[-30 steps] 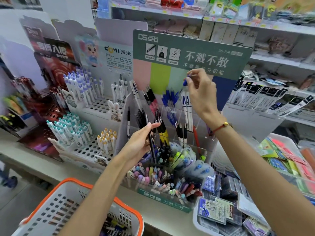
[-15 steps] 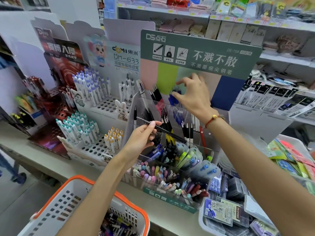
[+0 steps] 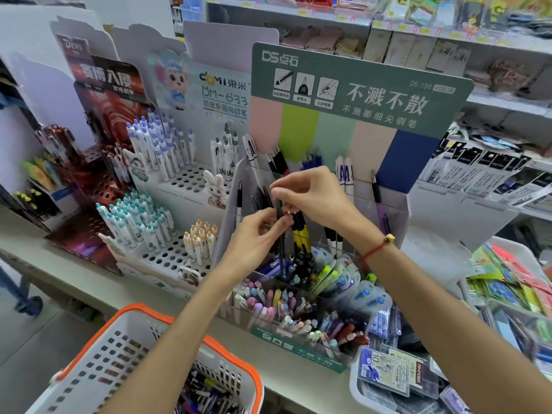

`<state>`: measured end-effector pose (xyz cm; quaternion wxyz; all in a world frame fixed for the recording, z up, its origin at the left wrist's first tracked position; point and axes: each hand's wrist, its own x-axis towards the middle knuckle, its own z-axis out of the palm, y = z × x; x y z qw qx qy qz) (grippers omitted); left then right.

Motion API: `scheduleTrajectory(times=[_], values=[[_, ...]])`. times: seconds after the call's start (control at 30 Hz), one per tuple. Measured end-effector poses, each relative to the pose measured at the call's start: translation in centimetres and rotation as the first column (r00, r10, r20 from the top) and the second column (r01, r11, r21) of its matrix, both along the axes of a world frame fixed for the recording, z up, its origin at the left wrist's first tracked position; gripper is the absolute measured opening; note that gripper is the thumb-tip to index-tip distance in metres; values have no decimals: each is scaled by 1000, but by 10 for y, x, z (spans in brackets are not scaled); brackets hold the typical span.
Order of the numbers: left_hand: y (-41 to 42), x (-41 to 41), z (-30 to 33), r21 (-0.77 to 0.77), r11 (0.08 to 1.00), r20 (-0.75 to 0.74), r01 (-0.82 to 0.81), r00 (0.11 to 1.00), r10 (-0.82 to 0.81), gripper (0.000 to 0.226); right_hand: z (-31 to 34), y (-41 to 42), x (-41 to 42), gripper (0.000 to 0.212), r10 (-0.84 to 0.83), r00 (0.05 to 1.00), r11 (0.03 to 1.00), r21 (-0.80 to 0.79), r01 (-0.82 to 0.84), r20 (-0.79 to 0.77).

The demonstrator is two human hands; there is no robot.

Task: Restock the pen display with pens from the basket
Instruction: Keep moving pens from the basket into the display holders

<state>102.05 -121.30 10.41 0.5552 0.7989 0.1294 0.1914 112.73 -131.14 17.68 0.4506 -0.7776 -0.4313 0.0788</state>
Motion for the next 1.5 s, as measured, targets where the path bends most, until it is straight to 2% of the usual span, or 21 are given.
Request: scheduleTrajectory(times=[0.1,0.17,0.3,0.5,0.57,0.63,0.73,0.83,1.0,1.1,1.17,1.23,1.3,1.37,1.5], values=[[17,-12,-8,254,963,-104,-88,988,117,68,-3,-4,5,15,-197,970,951,268,153,146],[26,-18,-16,408,905,-175,-123,962,209,68,-4,-6,7,16,-321,929,887,401,227,183],[34,-17,-38,542,840,-319,-20,920,228,66,-16,0,3,17,-372,904,848,473,238,212],[37,-14,-43,625,781,-311,-10,914,260,69,-46,21,14,20,-302,933,949,157,274,198],[39,-13,-41,629,777,-306,-5,917,254,68,-51,27,14,16,-280,921,960,56,276,272],[41,-12,-39,627,779,-314,1,916,251,68,-54,30,11,15,-242,862,957,-37,288,445],[42,-12,-38,634,773,-334,20,909,250,70,-60,35,8,24,-160,724,960,-66,273,671],[42,-13,-37,647,761,-358,47,900,250,71,-65,39,4,44,-56,661,935,-194,299,748],[39,-17,-34,620,783,-360,50,905,228,69,-62,31,2,51,-86,718,937,-189,294,691],[35,-35,-36,539,837,-272,-95,921,279,60,-61,19,-14,44,-117,759,971,-85,222,641],[32,-55,-41,436,872,-238,-221,907,348,52,-63,12,-32,32,-77,844,988,-70,134,530],[32,-81,-52,301,891,-253,-339,873,417,44,-73,10,-50,20,-4,932,993,-107,45,361],[32,-108,-66,230,887,-306,-401,835,457,36,-89,13,-67,14,74,973,984,-173,-36,218],[33,-138,-85,172,882,-371,-440,800,471,30,-111,22,-87,13,194,971,947,-286,-149,138],[32,-197,-125,101,830,-478,-549,705,524,28,-161,44,-131,17,413,910,796,-475,-374,-25]])
